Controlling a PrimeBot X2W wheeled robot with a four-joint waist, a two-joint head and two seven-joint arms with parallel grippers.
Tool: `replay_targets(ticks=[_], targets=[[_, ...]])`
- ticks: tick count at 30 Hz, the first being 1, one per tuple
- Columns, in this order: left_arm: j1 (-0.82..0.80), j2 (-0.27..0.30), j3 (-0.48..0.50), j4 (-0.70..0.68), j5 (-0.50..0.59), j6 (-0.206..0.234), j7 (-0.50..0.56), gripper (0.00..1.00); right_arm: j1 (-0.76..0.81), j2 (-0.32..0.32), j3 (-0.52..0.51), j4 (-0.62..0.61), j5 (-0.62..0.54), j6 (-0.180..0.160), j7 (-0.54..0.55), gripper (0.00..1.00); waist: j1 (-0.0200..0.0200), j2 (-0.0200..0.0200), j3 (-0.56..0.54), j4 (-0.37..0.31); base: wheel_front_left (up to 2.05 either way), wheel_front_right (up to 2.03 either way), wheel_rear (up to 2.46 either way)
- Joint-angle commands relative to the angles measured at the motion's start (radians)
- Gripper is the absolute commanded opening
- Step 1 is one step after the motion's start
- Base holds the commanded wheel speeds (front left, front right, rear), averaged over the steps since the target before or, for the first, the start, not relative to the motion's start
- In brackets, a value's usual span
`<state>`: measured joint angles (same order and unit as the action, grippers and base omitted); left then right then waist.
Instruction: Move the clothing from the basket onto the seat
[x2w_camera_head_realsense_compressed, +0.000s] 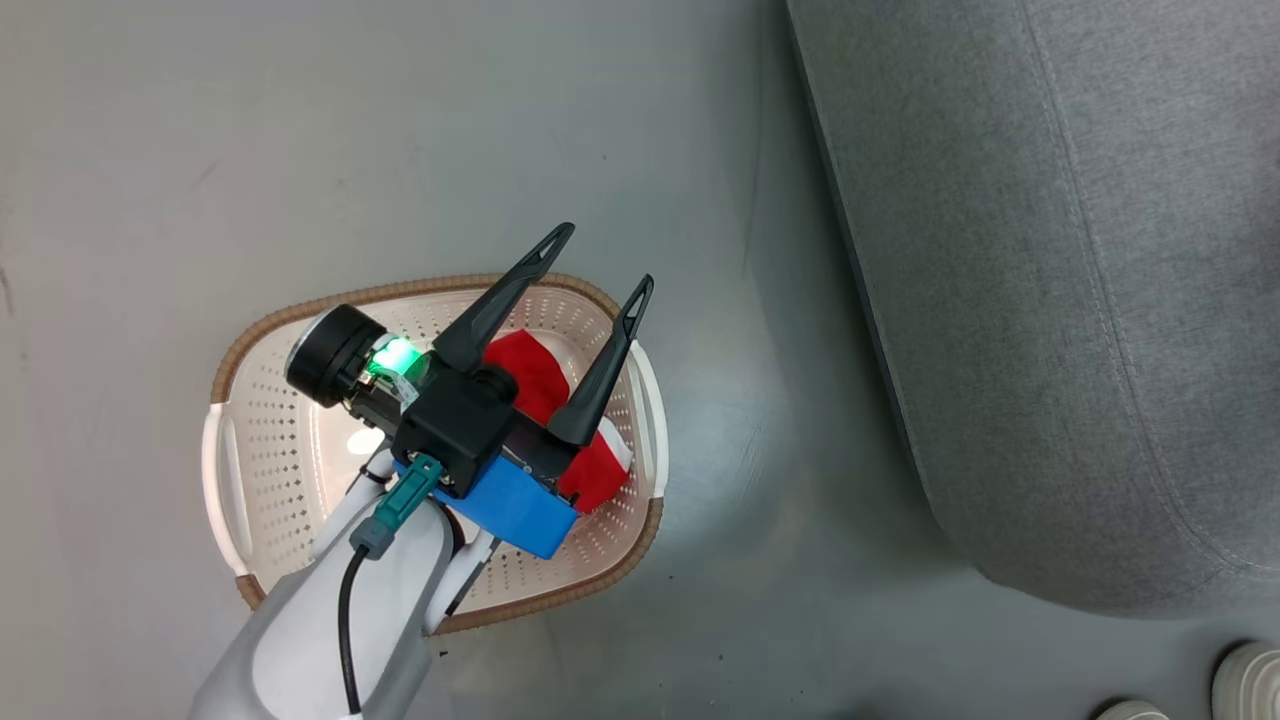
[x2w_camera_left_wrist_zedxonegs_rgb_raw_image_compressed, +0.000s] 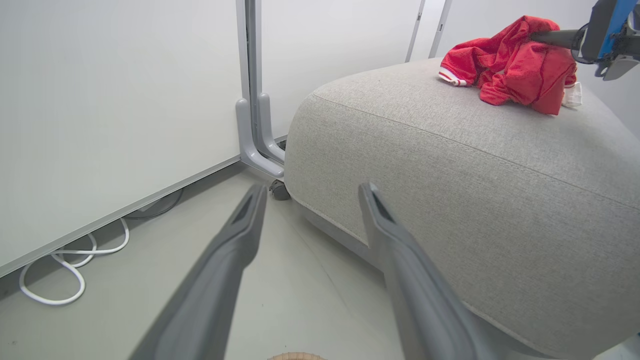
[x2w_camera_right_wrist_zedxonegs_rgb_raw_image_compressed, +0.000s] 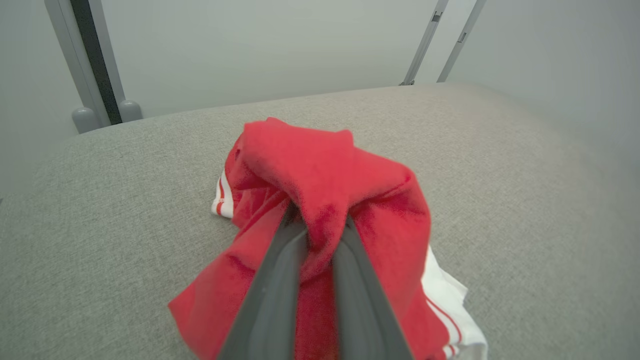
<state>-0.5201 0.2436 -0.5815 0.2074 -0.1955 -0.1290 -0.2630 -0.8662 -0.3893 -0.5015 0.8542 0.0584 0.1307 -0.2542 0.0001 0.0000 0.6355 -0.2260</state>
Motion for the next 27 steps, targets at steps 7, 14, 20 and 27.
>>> replay_targets(ticks=[7, 14, 20, 27], targets=[[0.025, -0.029, 0.010, 0.022, -0.015, -0.002, -0.003, 1.00, 0.034, 0.000, 0.031, 0.000, -0.026, 0.000, -0.012, 1.00, -0.0001, 0.0000, -0.083, 0.009, 0.00, 0.00, 0.00], [0.073, -0.068, 0.026, 0.048, -0.036, -0.002, -0.003, 1.00, 0.115, 0.006, 0.068, -0.054, -0.043, 0.000, -0.011, 1.00, -0.0001, 0.0000, -0.184, 0.041, 0.00, 0.00, 0.00], [0.145, -0.109, 0.073, 0.074, -0.060, -0.002, -0.003, 1.00, 0.264, 0.051, 0.110, -0.169, -0.052, 0.000, -0.009, 1.00, -0.0001, 0.0000, -0.310, 0.085, 0.00, 0.00, 0.00], [0.246, -0.139, 0.150, 0.101, -0.072, -0.002, -0.003, 1.00, 0.475, 0.138, 0.151, -0.388, -0.071, 0.000, 0.034, 1.00, -0.0001, 0.0000, -0.442, 0.137, 0.00, 0.00, 0.00]])
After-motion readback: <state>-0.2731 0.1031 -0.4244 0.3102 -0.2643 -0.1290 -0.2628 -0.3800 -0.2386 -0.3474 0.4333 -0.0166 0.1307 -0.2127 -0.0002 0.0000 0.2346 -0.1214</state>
